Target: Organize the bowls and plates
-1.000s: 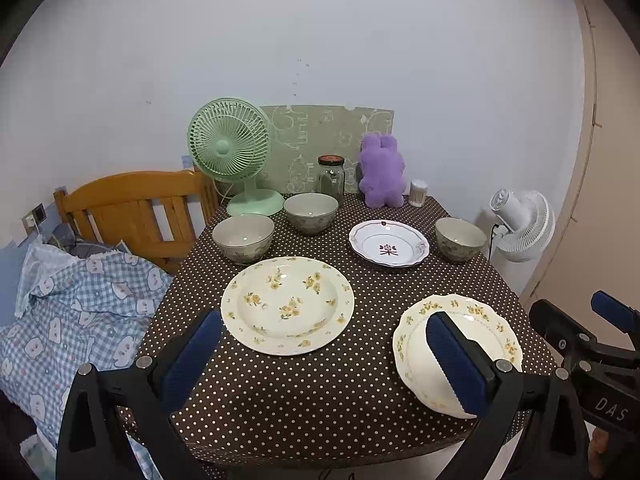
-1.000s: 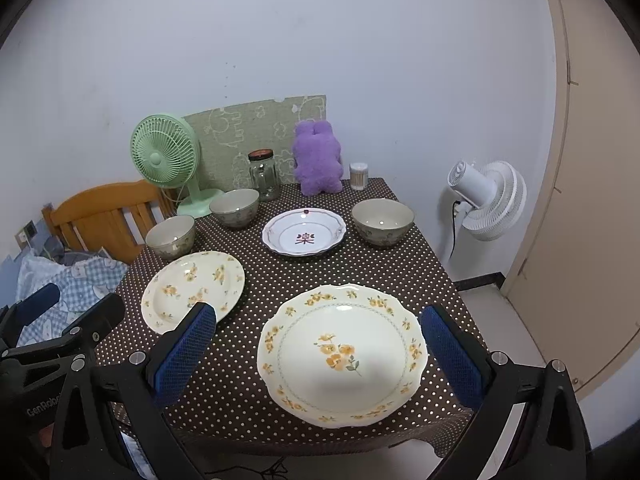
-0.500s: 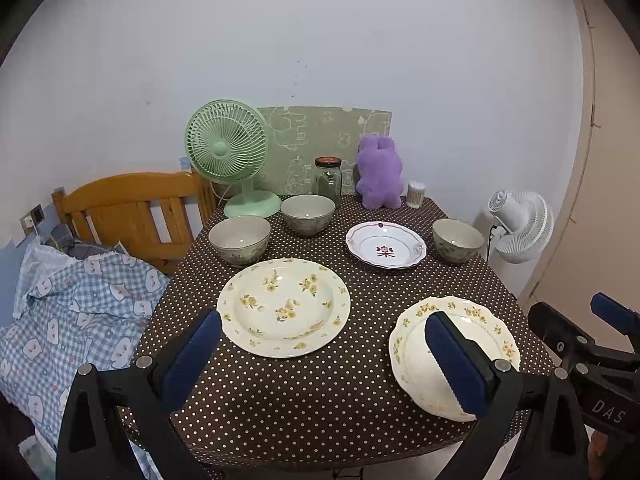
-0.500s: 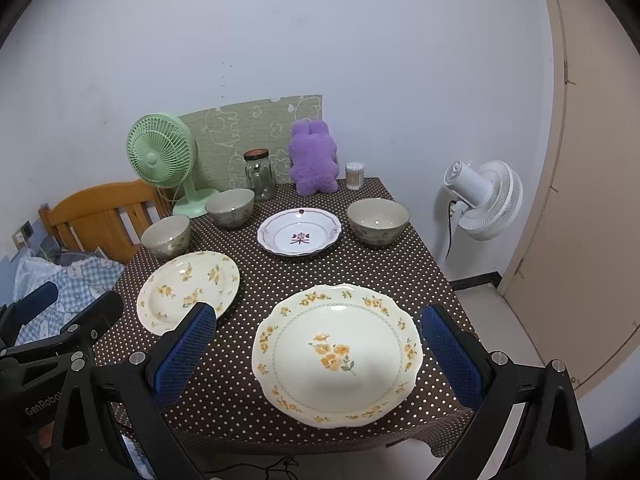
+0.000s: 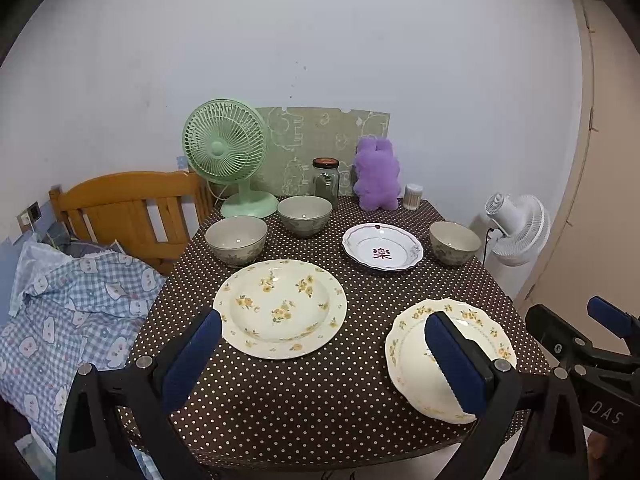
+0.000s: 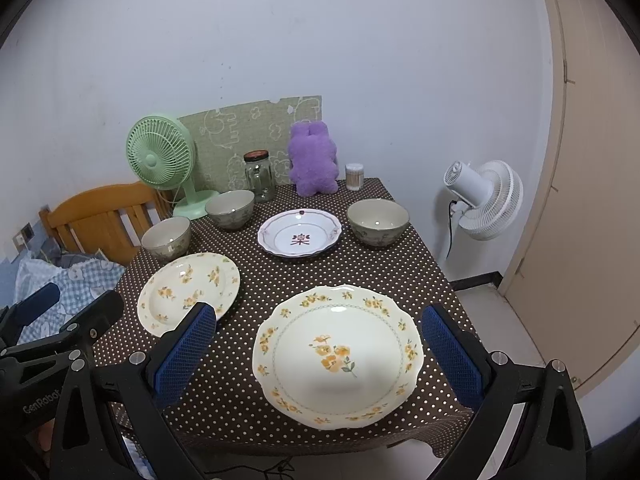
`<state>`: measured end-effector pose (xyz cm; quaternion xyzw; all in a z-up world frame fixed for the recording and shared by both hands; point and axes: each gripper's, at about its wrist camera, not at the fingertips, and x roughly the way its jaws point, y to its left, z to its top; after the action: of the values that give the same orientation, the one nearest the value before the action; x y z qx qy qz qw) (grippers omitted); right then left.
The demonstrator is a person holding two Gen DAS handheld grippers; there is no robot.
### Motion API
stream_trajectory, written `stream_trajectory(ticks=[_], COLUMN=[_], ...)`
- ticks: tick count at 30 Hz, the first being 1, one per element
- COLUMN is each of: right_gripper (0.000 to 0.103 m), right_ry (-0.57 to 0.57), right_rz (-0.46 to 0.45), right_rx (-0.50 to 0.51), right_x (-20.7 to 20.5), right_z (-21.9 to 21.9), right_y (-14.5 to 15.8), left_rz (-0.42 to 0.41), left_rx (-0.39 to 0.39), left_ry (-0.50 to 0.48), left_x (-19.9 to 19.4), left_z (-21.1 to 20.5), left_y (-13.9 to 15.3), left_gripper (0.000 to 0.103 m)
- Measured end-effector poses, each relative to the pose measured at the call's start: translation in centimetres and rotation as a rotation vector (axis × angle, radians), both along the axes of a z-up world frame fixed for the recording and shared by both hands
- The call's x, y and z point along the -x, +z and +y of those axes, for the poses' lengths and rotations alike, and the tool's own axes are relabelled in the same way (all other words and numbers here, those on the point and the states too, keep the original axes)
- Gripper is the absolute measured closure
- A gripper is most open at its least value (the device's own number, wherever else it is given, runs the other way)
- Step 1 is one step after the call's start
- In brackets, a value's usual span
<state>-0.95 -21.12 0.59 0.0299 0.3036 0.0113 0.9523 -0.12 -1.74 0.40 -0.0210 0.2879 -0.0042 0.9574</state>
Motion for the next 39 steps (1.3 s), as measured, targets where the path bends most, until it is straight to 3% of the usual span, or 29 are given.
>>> stream_trajectory(ticks=[16,27,39], right_gripper=[0.0,0.005,0.005], right_ry=[-0.028,-0.072,-0.125], right_rz=[0.019,0.035,0.063], right_rx=[-0.003,-0.003,-0.008], right_x=[-0.6,-1.5,-3.1], right_z=[0.1,0.8,1.7], right_y=[0.0,0.3,-0.3], left_rz=[-0.008,0.013,0.065], left_rx=[-0.01,-0.039,0.012], left_ry=[-0.021,-0.085,-0.135], left_x=[-0.3,-1.8,-4.2], left_z=[0.0,-0.2,0.7], left_y=[0.1,0.1,-0.7], left_gripper=[0.002,0.011,0.016])
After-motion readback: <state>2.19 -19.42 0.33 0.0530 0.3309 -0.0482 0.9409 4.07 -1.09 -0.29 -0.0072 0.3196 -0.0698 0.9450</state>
